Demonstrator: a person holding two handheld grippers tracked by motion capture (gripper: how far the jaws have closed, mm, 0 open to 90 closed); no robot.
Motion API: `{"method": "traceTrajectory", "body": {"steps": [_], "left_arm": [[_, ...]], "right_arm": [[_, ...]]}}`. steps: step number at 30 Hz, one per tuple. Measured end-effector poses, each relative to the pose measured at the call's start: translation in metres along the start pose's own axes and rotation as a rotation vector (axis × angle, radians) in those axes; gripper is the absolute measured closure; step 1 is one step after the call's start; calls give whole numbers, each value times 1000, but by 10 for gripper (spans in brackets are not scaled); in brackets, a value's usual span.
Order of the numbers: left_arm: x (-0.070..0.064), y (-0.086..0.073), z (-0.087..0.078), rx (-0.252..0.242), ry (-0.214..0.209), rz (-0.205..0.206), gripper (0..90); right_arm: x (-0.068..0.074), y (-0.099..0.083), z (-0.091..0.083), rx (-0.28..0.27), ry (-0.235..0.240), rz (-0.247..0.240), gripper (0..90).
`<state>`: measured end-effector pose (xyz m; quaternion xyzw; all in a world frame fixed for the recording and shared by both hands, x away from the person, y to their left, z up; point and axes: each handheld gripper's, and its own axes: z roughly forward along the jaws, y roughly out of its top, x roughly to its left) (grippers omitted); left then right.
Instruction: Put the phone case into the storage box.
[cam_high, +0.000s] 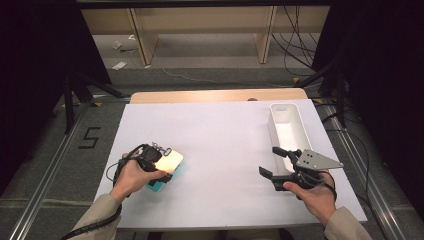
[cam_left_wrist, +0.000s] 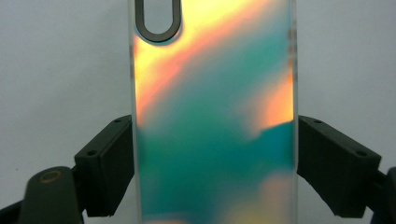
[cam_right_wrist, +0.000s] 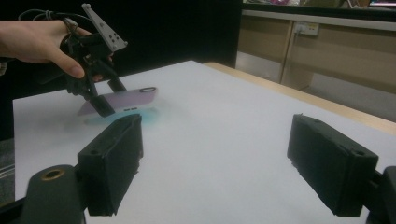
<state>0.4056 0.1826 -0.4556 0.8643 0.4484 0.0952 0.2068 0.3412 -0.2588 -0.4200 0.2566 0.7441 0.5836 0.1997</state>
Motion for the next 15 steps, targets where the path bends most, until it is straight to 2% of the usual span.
{"method": "traceTrajectory", "body": {"steps": [9, 15], "left_arm": [[-2, 3, -6, -106, 21, 5, 169], [-3, 4, -9, -163, 12, 12, 169]], "right_arm": [[0, 0, 0, -9, 7, 10, 179], [0, 0, 1, -13, 5, 14, 168]]}}
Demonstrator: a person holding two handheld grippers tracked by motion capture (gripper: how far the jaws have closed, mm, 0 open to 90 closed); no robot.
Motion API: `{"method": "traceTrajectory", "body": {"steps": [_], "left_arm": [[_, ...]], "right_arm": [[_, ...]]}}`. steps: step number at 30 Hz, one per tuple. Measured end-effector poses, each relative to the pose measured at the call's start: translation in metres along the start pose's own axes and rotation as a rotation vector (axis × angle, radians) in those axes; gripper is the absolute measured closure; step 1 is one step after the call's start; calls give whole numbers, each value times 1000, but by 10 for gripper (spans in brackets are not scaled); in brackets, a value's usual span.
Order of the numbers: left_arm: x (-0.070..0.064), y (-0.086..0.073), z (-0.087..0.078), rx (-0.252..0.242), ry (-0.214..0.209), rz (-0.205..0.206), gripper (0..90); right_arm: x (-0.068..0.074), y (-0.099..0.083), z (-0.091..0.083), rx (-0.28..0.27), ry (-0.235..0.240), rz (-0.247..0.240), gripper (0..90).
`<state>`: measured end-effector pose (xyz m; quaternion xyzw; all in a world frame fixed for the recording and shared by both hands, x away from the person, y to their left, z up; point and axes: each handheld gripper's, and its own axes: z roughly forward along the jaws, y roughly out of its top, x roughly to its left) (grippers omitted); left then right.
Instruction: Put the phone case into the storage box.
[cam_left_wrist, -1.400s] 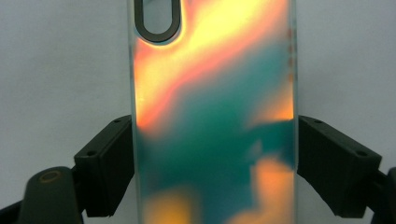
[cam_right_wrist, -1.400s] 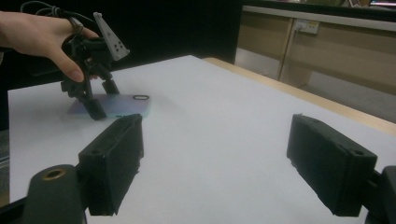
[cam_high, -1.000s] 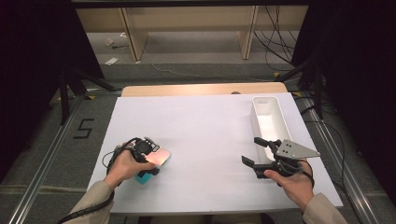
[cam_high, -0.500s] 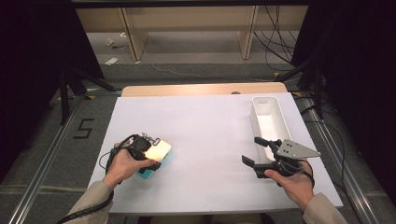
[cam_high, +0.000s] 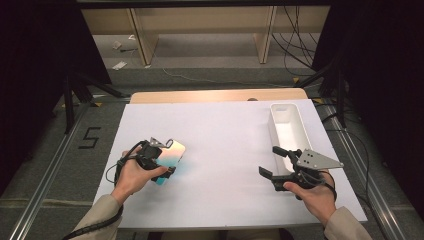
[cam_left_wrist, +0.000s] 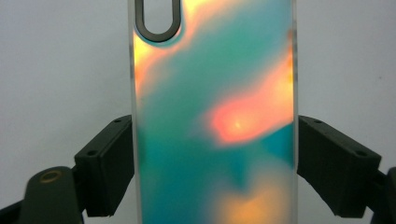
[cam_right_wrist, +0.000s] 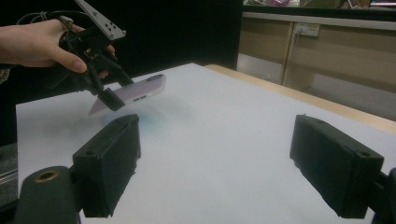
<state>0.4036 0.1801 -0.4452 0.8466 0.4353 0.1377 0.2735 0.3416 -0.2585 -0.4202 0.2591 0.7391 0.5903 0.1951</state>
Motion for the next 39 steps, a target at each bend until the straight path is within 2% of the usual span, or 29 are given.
{"method": "traceTrajectory", "body": {"steps": [14, 29, 31, 33, 39], "left_arm": [[-5, 4, -5, -123, -7, 11, 169], [-9, 6, -7, -179, -5, 29, 169], [-10, 7, -7, -187, -5, 33, 169], [-11, 7, -7, -192, -10, 35, 169], [-15, 9, -8, -228, -13, 47, 169]], "right_arm": [[1, 1, 1, -7, -14, 4, 157], [2, 2, 5, -8, -22, 5, 157], [1, 2, 6, -12, -8, 6, 157], [2, 2, 6, -11, -21, 3, 158], [2, 4, 9, -12, -18, 5, 159]]}}
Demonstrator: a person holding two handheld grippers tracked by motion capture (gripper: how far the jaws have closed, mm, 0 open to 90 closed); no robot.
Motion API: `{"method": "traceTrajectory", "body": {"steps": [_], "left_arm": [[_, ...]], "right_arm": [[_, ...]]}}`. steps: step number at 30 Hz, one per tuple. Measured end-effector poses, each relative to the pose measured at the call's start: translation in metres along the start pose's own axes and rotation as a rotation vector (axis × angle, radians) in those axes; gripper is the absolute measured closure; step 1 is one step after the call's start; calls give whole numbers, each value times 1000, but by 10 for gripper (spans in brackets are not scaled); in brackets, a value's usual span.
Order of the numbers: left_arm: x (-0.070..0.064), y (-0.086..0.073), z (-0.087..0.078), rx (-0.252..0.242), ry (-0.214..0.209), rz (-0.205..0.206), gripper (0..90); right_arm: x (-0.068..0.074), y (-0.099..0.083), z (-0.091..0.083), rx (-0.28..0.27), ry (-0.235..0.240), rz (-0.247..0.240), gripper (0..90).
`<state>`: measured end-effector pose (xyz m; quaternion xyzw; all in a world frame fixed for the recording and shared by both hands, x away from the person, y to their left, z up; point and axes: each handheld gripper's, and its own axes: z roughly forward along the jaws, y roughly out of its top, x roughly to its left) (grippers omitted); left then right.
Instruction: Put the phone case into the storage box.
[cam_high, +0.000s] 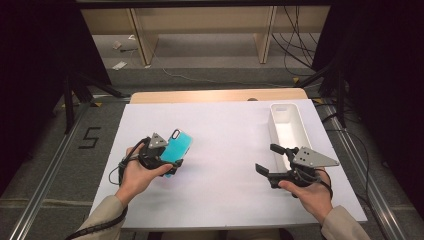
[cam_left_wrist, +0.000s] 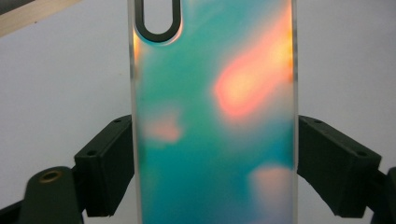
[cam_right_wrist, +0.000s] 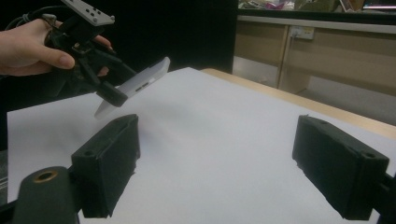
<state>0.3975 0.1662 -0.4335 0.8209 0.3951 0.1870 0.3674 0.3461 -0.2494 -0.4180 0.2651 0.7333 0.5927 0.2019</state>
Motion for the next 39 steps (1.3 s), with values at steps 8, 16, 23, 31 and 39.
{"method": "traceTrajectory", "body": {"steps": [8, 16, 23, 31, 39], "left_arm": [[-4, 2, -1, -29, 2, 6, 169], [-8, 5, 0, -35, -9, 19, 169], [-12, 5, 1, -36, -20, 28, 169], [-16, 7, 0, -46, -10, 33, 169], [-20, 9, 0, -65, -15, 37, 169]], "right_arm": [[-4, 5, 1, -23, -19, 11, 161], [-5, 5, 5, -28, -24, 27, 163], [-4, 5, 11, -28, -22, 35, 166], [-1, 7, 22, -24, -12, 36, 166], [0, 7, 30, -17, -14, 42, 167]]}}
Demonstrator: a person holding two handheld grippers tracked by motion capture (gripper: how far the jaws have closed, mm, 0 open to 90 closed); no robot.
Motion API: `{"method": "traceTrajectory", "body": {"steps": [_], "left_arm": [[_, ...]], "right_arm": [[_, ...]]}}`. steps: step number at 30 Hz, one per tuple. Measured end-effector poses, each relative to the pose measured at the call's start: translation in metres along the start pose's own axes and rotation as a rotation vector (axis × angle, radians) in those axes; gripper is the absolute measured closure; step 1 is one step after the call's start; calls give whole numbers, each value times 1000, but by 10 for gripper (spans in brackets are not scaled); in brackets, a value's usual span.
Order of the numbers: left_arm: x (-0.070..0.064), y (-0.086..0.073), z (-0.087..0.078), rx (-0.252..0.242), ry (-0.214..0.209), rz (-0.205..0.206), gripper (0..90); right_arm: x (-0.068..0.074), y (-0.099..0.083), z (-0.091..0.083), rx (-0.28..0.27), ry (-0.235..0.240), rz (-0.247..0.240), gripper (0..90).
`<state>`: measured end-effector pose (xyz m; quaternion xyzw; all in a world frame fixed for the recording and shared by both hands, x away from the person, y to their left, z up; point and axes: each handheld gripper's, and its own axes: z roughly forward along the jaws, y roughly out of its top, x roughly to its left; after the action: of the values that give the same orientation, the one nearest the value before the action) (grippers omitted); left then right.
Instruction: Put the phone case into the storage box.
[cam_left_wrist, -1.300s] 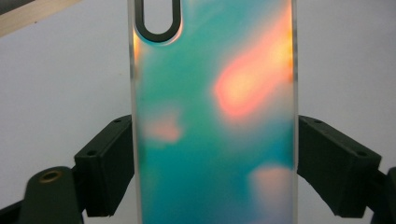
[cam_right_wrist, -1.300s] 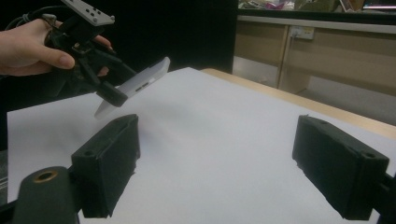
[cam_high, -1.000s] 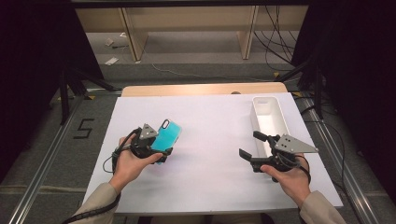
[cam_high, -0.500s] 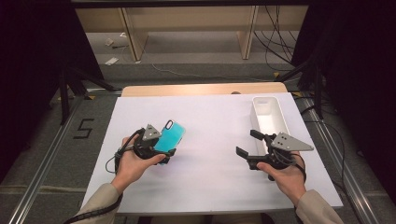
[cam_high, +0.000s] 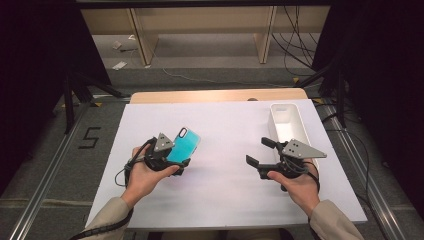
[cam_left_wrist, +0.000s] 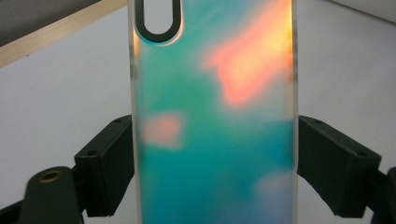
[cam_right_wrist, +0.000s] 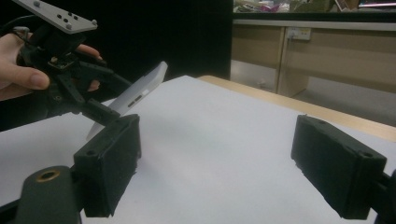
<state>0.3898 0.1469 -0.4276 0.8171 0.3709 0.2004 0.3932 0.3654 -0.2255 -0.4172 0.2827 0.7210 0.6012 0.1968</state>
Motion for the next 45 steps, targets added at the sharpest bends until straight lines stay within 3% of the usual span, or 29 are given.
{"method": "traceTrajectory", "body": {"steps": [45], "left_arm": [[-25, 6, 11, -19, -32, 61, 169]], "right_arm": [[1, 5, 33, 16, 2, 16, 168]]}}
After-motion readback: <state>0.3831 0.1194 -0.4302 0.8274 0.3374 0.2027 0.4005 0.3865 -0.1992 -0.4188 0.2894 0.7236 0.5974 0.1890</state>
